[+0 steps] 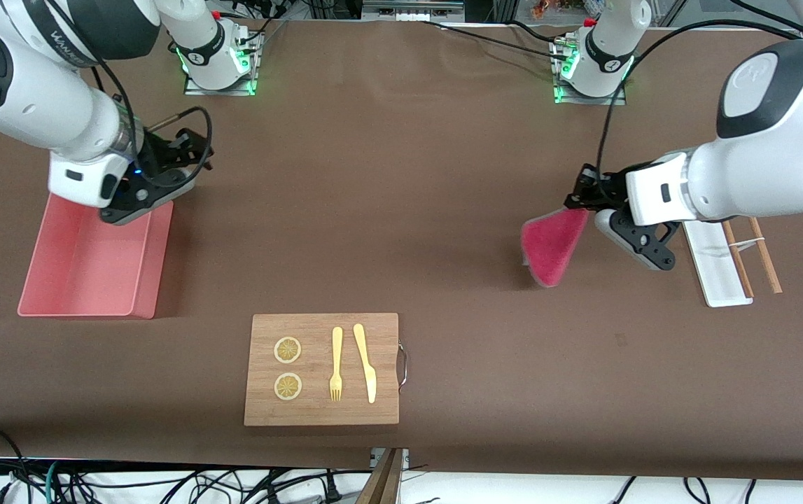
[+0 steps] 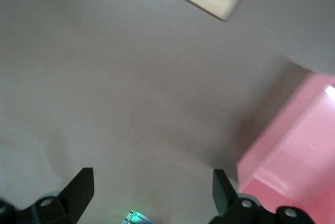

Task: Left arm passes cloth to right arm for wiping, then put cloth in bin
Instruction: 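Lift the cloth with the left gripper while the right gripper reaches in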

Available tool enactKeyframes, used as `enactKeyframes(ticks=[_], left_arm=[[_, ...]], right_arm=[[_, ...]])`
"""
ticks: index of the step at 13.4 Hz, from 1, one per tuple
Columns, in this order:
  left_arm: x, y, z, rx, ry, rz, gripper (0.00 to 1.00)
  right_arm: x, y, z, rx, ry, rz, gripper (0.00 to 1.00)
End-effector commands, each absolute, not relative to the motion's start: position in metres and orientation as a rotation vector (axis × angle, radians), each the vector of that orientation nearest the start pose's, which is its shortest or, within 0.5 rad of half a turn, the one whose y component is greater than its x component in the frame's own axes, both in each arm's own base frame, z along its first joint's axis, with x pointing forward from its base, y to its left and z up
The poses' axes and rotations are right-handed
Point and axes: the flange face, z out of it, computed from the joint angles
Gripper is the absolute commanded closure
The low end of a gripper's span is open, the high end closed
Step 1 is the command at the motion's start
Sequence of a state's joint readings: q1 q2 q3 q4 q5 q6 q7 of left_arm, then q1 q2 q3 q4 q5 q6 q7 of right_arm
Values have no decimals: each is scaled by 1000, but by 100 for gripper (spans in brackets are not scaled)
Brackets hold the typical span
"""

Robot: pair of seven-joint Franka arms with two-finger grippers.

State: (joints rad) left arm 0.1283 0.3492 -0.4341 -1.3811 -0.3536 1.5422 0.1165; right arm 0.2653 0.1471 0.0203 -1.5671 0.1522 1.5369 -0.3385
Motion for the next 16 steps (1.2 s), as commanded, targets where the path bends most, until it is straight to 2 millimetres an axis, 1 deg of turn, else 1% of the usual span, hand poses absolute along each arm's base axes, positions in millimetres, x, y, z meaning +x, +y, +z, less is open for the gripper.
enactKeyframes(ticks=[1, 3, 5, 7, 8, 9, 10, 11, 12, 13, 14, 16], left_arm=[[612, -211, 542, -3591, 571, 344, 100], [612, -230, 544, -3614, 478, 315, 100], [606, -261, 551, -3686, 395, 304, 100], [605, -287, 557, -3739, 233, 253, 100], [605, -299, 559, -3766, 135, 232, 100], [607, -306, 560, -3802, 14, 226, 100], [610, -311, 562, -3835, -96, 221, 100], [611, -321, 564, -3876, -221, 226, 100], [613, -325, 568, -3897, -324, 210, 100], [613, -326, 569, -3901, -382, 203, 100], [611, -333, 567, -3896, -412, 237, 100], [613, -335, 567, -3894, -514, 224, 100]], right_arm=[[564, 187, 530, -2573, -1138, 166, 0], [566, 196, 510, -2380, -1301, 65, 0], [567, 207, 478, -2162, -1390, -31, 0], [569, 219, 448, -1973, -1460, -135, 0], [569, 234, 434, -1891, -1480, -166, 0], [569, 249, 423, -1824, -1491, -209, 0], [567, 271, 416, -1755, -1508, -265, 0], [564, 293, 413, -1723, -1500, -321, 0], [560, 314, 415, -1712, -1497, -364, 0], [554, 336, 419, -1718, -1499, -405, 0], [550, 354, 419, -1717, -1483, -446, 0], [544, 381, 419, -1726, -1433, -512, 0]])
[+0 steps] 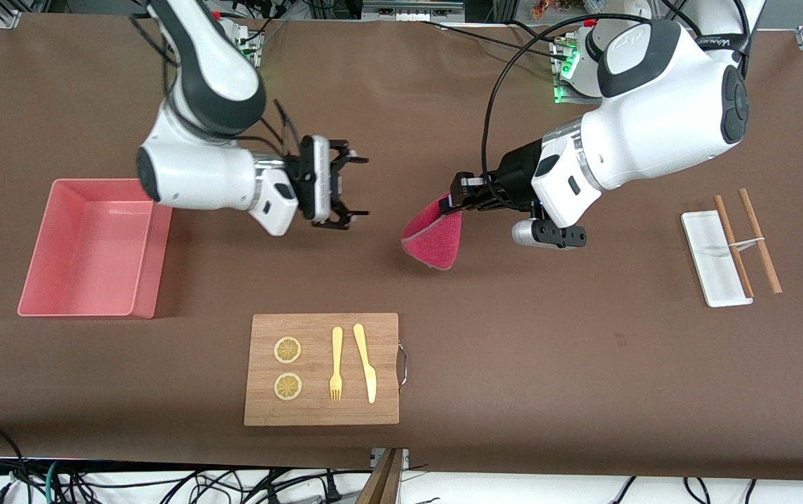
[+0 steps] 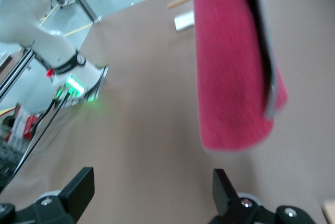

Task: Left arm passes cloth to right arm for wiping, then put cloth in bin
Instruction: 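Move the right gripper to the cloth hanging from the left gripper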

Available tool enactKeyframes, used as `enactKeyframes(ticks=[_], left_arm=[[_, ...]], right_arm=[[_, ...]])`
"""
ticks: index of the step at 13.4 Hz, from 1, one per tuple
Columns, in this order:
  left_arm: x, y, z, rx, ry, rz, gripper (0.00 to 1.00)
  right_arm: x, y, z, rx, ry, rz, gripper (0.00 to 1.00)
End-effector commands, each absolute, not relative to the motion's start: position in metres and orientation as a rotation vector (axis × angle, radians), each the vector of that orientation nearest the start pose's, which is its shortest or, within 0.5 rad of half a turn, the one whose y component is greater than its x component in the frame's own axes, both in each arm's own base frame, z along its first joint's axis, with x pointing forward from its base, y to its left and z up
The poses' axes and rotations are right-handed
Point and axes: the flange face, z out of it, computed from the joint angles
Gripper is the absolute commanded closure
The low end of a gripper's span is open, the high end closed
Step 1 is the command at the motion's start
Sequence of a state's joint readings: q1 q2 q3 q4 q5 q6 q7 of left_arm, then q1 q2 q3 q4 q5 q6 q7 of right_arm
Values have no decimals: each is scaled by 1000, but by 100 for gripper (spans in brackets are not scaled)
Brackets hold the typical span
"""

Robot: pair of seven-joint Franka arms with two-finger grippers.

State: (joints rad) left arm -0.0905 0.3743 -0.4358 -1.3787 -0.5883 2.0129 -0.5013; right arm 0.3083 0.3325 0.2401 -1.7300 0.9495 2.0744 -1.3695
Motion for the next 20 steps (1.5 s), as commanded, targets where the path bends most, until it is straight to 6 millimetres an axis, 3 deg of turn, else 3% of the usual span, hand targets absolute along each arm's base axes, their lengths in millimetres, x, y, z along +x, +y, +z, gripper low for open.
enactKeyframes(ticks=[1, 5, 11, 17, 20], left_arm=[[614, -334, 568, 2322, 321, -132, 100], [614, -334, 568, 2324, 321, -131, 100], [616, -330, 569, 2323, 325, -125, 100], [616, -330, 568, 2322, 327, -128, 100], [617, -327, 569, 2321, 331, -124, 100]], right_arm=[[542, 391, 418, -1740, -1422, -533, 0], [542, 425, 412, -1777, -1401, -574, 0], [558, 447, 412, -1774, -1389, -633, 0], [584, 418, 415, -1825, -1448, -685, 0], [591, 414, 423, -1835, -1469, -707, 0]])
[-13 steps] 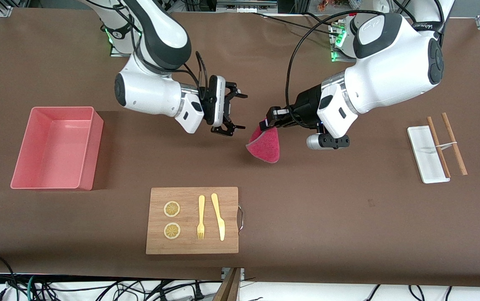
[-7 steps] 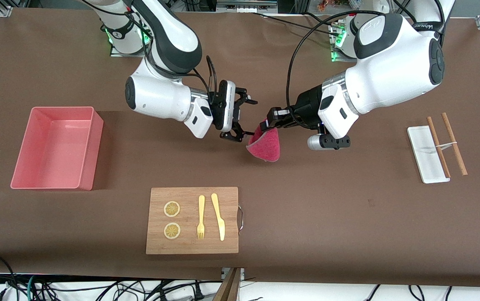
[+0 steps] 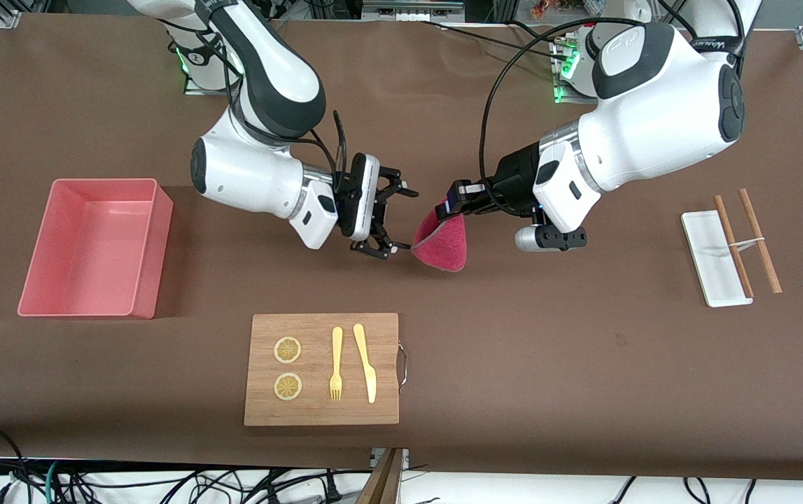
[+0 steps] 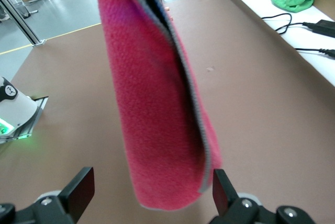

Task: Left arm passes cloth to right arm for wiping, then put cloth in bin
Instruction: 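Move the right gripper to the cloth hanging from the left gripper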

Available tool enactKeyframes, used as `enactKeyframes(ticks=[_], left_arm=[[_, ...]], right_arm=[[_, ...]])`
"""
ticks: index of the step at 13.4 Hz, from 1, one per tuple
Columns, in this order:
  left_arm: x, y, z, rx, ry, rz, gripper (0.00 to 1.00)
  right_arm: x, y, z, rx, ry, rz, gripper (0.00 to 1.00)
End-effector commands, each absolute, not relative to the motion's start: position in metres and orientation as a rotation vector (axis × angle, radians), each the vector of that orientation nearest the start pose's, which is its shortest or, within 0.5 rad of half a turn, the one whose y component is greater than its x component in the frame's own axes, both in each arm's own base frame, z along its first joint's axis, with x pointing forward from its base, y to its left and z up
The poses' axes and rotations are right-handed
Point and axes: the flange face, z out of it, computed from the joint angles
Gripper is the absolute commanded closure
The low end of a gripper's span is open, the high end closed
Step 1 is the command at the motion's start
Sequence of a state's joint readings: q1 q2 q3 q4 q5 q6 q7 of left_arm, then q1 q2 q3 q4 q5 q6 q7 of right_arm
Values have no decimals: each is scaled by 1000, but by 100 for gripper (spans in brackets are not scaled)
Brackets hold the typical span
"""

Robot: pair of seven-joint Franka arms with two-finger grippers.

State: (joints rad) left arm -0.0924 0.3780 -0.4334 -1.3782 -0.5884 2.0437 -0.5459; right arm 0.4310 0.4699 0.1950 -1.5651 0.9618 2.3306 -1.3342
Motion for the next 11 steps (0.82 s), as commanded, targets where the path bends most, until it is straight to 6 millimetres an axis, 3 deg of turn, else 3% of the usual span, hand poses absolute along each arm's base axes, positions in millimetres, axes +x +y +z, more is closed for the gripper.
enactKeyframes(ticks=[1, 6, 11], left_arm=[[617, -326, 569, 2321, 331, -123, 100], [618, -325, 569, 2323, 332, -121, 100], [618, -325, 569, 2323, 328, -120, 100]], right_arm=[[593, 414, 420, -1846, -1473, -712, 0], [597, 453, 412, -1867, -1428, -748, 0], [603, 470, 405, -1913, -1417, -761, 2]])
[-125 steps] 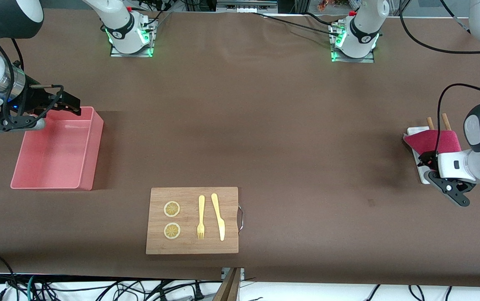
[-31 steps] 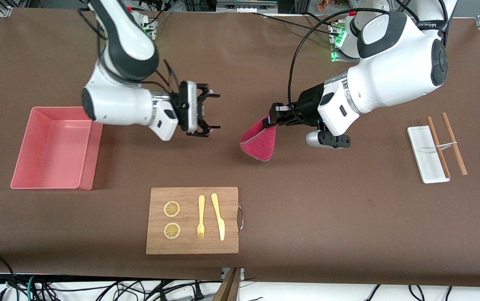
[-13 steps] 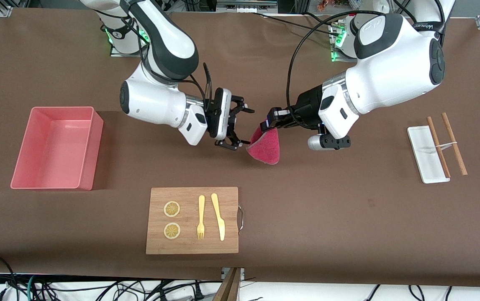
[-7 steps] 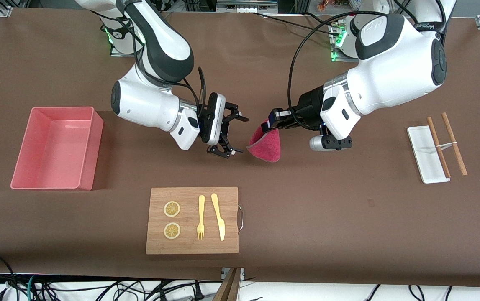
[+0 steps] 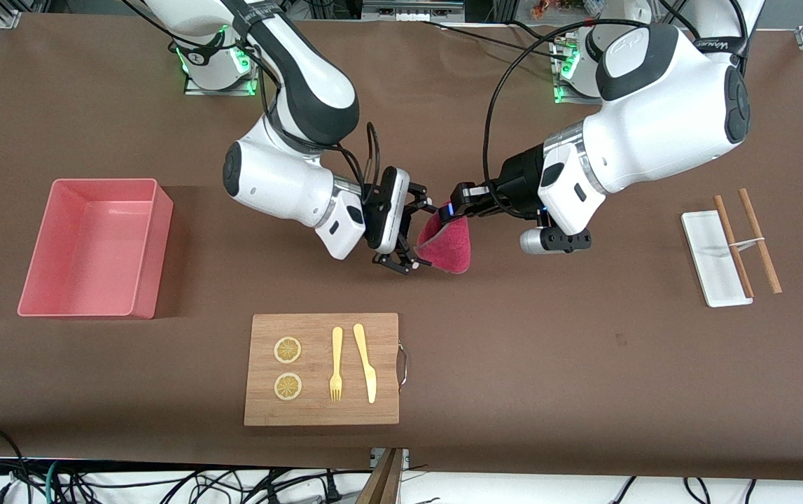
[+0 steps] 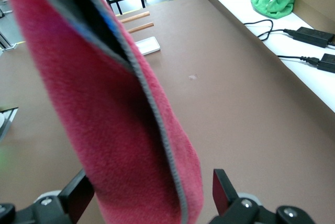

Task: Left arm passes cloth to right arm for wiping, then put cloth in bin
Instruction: 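Grasp the cloth with the right gripper while the left gripper releases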

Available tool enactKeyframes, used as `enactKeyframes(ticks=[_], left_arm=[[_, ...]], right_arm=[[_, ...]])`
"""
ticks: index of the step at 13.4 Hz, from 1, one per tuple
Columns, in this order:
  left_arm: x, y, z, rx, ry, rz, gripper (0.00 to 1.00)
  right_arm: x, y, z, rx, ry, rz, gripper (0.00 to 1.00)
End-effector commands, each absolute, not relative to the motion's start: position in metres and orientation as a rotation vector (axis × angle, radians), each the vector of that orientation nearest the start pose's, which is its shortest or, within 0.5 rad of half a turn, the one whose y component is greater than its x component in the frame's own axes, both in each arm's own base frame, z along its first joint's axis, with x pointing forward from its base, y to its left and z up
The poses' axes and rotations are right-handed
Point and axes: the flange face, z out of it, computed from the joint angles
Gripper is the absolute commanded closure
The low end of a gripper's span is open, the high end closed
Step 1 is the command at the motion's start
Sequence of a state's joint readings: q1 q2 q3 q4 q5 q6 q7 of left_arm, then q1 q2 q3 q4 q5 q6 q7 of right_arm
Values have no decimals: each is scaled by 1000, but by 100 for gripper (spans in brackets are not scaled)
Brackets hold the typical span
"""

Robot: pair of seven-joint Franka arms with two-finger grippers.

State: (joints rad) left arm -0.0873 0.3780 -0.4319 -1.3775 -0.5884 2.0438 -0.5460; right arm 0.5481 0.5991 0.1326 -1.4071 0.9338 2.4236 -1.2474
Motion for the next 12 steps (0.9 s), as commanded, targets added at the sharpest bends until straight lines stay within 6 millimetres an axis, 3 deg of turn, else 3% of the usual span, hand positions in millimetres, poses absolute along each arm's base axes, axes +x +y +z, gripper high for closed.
enactKeyframes(ticks=[1, 2, 3, 5, 6, 12], left_arm=[[618, -325, 569, 2323, 327, -119, 100], [619, -324, 569, 2323, 328, -118, 100], [619, -324, 569, 2323, 330, -119, 100], [619, -324, 569, 2323, 328, -118, 100], [619, -324, 569, 2323, 328, -118, 100], [619, -324, 569, 2323, 330, -119, 100]], right_arm=[[603, 471, 401, -1916, -1417, -755, 19], [603, 471, 402, -1913, -1421, -757, 38], [603, 471, 401, -1914, -1420, -754, 66], [603, 471, 400, -1909, -1428, -755, 94], [604, 470, 400, -1907, -1428, -750, 100], [606, 458, 405, -1887, -1436, -664, 100]])
